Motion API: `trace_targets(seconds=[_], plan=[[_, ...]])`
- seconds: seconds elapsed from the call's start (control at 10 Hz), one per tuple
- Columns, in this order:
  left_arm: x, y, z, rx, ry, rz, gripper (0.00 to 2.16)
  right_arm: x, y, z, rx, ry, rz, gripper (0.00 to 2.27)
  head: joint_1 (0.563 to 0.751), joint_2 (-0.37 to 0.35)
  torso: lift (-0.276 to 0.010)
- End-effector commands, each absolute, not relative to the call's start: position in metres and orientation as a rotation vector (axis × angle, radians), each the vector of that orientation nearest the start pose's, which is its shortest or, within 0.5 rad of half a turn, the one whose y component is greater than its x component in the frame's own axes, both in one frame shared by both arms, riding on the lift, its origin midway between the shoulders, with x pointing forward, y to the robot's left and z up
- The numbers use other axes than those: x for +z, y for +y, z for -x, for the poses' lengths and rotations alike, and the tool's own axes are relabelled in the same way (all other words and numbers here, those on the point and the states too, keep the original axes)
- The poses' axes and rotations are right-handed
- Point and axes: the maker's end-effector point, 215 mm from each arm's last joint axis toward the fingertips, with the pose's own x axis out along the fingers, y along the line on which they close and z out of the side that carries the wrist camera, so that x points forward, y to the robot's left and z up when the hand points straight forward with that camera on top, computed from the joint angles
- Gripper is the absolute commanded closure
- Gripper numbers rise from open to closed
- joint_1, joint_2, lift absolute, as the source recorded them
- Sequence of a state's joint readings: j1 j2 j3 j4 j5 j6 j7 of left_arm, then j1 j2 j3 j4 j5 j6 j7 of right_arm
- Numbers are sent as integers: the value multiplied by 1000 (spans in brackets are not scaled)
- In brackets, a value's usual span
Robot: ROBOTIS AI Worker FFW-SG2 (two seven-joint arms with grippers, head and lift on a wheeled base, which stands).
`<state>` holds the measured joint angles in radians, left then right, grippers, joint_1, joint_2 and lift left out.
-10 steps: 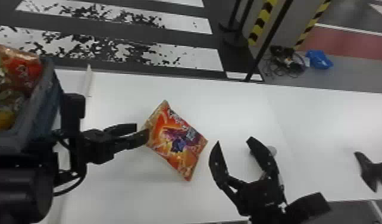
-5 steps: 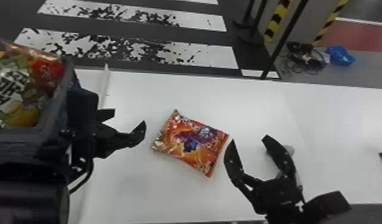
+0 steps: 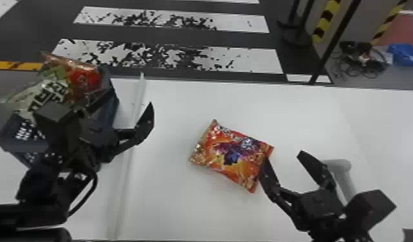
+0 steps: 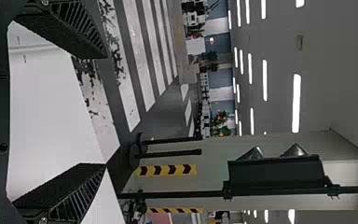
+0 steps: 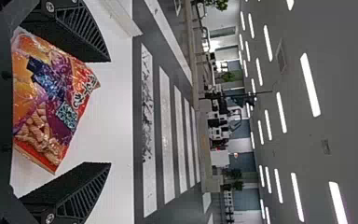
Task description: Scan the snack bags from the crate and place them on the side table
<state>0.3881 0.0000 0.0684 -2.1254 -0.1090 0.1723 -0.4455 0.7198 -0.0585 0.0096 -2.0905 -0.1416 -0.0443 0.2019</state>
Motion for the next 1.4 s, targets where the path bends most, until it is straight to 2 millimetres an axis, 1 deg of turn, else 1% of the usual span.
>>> trace_targets(seconds=[0.0, 0.1, 0.2, 0.4, 0.6, 0.7, 0.9, 1.1, 1.3], plan=[[-294, 204, -457, -327, -12, -116, 63, -405, -182, -374, 244, 250, -135, 83, 695, -11, -94], [-292, 216, -447, -313, -20, -94, 66, -422, -183, -381, 264, 331, -183, 83, 695, 14, -94], [-285, 229, -436, -298, -49, -99, 73, -432, -186, -388, 266, 387, -202, 83, 695, 38, -94], [-280, 246, -423, -274, -57, -88, 80, -445, -188, -398, 283, 472, -247, 83, 695, 60, -94], [-284, 247, -414, -285, -49, -76, 80, -459, -198, -415, 275, 549, -300, 83, 695, 76, -94], [-286, 244, -413, -291, -46, -74, 80, -462, -202, -420, 281, 580, -342, 83, 695, 72, -94], [-289, 240, -412, -305, -36, -67, 80, -468, -213, -425, 270, 626, -406, 83, 695, 59, -94], [-293, 236, -412, -316, -25, -60, 83, -483, -217, -430, 264, 681, -481, 83, 695, 35, -94], [-298, 234, -412, -323, -9, -54, 83, -493, -217, -435, 275, 722, -550, 83, 695, 25, -94]])
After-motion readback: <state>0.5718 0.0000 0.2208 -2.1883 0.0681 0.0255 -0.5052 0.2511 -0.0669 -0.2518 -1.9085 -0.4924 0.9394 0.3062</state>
